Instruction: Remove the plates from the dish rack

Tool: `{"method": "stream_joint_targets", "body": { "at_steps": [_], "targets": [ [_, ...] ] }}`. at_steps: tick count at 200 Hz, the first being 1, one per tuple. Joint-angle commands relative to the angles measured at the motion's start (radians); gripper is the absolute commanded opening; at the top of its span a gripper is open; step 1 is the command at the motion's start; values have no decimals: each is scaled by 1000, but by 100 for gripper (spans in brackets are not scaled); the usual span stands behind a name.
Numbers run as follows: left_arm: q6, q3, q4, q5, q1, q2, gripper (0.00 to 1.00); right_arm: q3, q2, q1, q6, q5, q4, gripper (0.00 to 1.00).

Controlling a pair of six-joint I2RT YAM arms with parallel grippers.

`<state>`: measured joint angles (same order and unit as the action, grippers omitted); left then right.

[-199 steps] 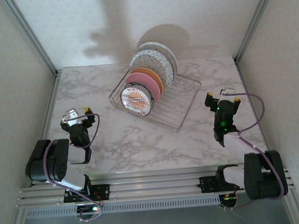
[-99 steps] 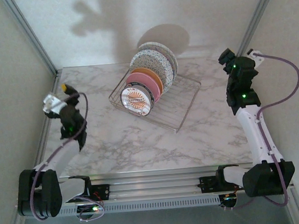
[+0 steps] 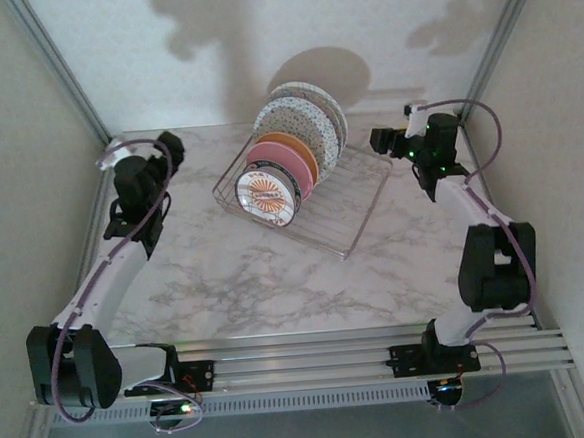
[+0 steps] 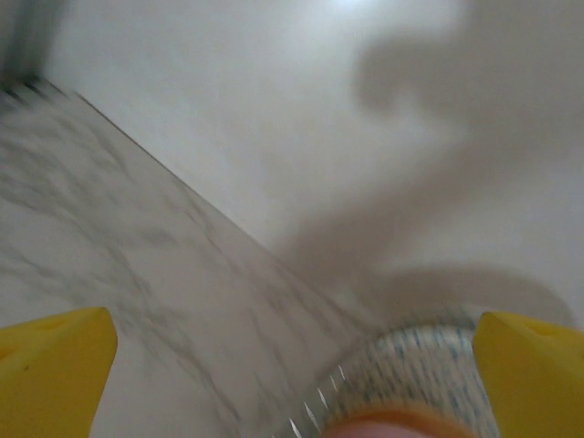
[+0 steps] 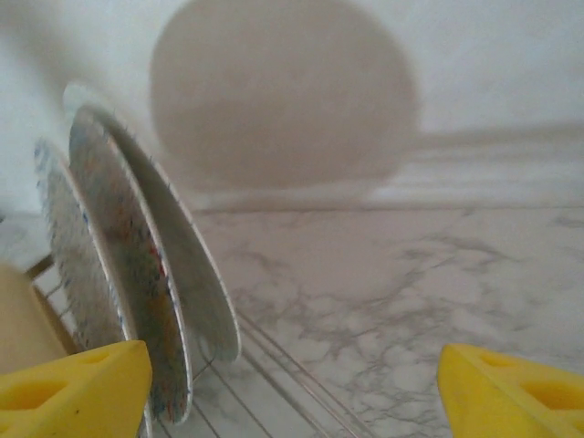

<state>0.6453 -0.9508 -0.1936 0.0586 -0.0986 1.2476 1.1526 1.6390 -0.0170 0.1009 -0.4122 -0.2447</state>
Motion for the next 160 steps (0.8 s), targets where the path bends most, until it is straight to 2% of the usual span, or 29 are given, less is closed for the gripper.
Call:
{"method": "stream_joint_targets", "body": {
  "at_steps": [1,40,77,91,123,160],
  "targets": [
    [-72,-63,76,-165,-74,3,99,94,83,9,-168,-286,-22,76],
    [-117,-56,91,-217,-197,-29,99,210,215,9,-246,-368,45,72],
    [-118,-55,107,-267,-263,-56,97,325,336,10,-239,-414,59,60],
    [-112,-54,116,-262,-278,-64,97,360,375,8,-233,-434,58,53],
    [-102,-58,130,-237,-294,-74,96,423,438,-4,-236,-464,71,45],
    [-97,-68,143,-227,-297,-70,96,467,483,-23,-229,-478,72,44]
  ]
}}
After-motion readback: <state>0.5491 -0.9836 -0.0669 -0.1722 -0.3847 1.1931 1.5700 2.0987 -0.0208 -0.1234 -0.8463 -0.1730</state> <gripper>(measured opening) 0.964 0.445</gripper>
